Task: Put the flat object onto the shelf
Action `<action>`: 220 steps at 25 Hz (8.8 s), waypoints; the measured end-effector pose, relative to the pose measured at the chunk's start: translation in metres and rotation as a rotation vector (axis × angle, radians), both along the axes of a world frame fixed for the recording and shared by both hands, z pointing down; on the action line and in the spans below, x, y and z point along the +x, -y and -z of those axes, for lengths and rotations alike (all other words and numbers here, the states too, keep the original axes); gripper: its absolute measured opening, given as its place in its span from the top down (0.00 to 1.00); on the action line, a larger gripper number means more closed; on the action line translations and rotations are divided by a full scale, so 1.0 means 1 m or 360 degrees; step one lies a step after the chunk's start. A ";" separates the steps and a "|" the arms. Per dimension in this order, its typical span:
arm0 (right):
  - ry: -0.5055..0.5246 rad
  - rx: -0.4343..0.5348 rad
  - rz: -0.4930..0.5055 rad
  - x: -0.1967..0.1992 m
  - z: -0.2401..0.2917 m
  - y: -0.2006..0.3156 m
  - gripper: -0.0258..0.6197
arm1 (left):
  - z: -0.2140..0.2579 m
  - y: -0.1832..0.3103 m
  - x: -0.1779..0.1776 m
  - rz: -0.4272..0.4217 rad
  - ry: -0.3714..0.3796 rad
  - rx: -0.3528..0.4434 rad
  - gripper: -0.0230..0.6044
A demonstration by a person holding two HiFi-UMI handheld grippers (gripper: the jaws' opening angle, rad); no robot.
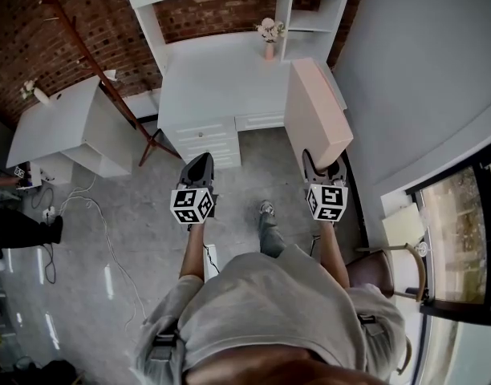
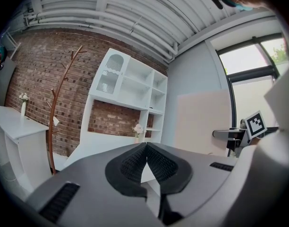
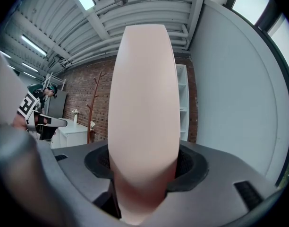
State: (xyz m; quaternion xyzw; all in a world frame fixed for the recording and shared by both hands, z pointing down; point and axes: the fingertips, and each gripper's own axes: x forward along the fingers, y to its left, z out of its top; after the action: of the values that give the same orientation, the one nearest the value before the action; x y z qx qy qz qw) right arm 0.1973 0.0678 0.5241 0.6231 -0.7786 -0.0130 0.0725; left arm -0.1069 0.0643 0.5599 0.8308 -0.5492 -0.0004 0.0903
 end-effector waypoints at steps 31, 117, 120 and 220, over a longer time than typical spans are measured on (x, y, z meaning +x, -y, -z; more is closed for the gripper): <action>0.0035 0.0049 0.0165 0.016 0.023 0.288 0.52 | 0.032 0.268 0.029 0.0119 0.0021 0.0051 0.94; -0.2120 0.0724 0.0015 -0.116 0.214 0.514 0.52 | 0.018 0.412 -0.105 0.0084 -0.0101 0.0023 0.94; -0.2258 0.0723 -0.0004 -0.122 0.207 0.525 0.52 | 0.016 0.412 -0.110 0.0105 -0.0104 0.0022 0.94; -0.0051 0.0278 0.0248 -0.143 0.198 0.610 0.86 | 0.014 0.371 -0.125 0.0297 -0.0018 -0.0012 0.94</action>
State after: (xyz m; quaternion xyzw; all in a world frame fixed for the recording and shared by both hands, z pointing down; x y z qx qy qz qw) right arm 0.0544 -0.5426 0.3265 0.5643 -0.8194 -0.0962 0.0291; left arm -0.2314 -0.3063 0.5459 0.7756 -0.6238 -0.0114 0.0960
